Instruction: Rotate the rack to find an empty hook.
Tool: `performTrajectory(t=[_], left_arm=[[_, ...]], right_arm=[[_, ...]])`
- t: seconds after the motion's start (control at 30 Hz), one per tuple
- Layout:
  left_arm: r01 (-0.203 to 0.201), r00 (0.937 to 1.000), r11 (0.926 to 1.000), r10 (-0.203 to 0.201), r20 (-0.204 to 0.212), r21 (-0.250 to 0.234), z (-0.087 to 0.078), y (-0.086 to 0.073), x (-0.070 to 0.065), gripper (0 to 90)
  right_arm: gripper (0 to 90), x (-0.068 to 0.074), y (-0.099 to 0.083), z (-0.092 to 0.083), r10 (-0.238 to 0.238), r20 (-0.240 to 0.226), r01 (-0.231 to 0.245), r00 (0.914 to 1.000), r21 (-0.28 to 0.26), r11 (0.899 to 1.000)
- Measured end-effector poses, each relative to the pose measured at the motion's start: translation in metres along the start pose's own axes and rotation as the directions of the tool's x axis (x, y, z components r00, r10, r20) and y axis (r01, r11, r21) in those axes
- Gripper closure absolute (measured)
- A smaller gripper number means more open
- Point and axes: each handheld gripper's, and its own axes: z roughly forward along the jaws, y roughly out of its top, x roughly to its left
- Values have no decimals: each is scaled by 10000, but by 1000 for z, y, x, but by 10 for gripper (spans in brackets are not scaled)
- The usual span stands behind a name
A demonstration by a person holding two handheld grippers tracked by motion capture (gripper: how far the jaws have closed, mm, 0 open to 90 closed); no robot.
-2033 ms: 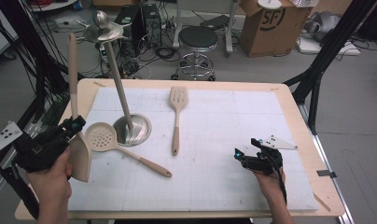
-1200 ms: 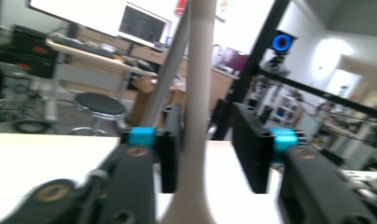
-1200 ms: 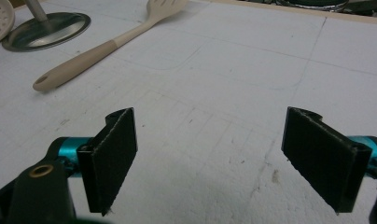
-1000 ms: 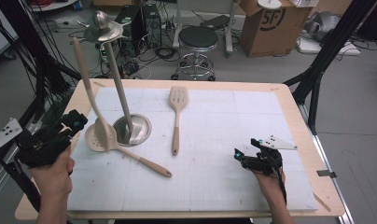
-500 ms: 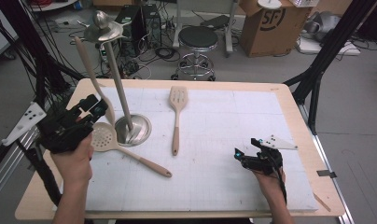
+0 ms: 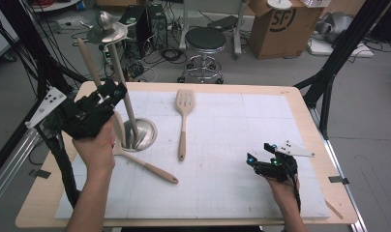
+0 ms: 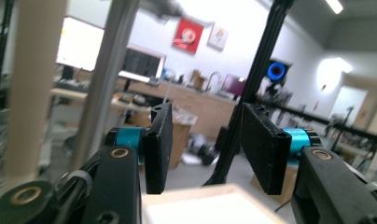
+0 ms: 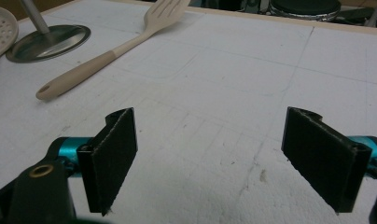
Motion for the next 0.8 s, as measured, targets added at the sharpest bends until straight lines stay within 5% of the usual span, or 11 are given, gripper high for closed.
performTrajectory(t=[0.27, 0.33, 0.6, 0.8], left_arm=[[-1014, 9939, 9916, 975, -511, -807, 23, 15, -15, 681], [-1013, 9935, 9903, 957, -614, -947, 25, 18, -15, 726], [-1726, 9711, 9816, 1558, -1809, -814, 31, 26, -16, 864], [-2099, 9582, 9748, 1897, -2140, -758, 29, 28, -13, 896]], right_arm=[[172, 0, 0, 1, -76, -36, 76, 10000, 31, 10000], [172, 0, 0, 1, -61, -34, 61, 10000, 29, 10000], [172, -1, 0, -1, -10, 39, 10, 10000, -40, 10000], [172, -1, 0, -1, 1, 27, -1, 10000, -11, 10000]])
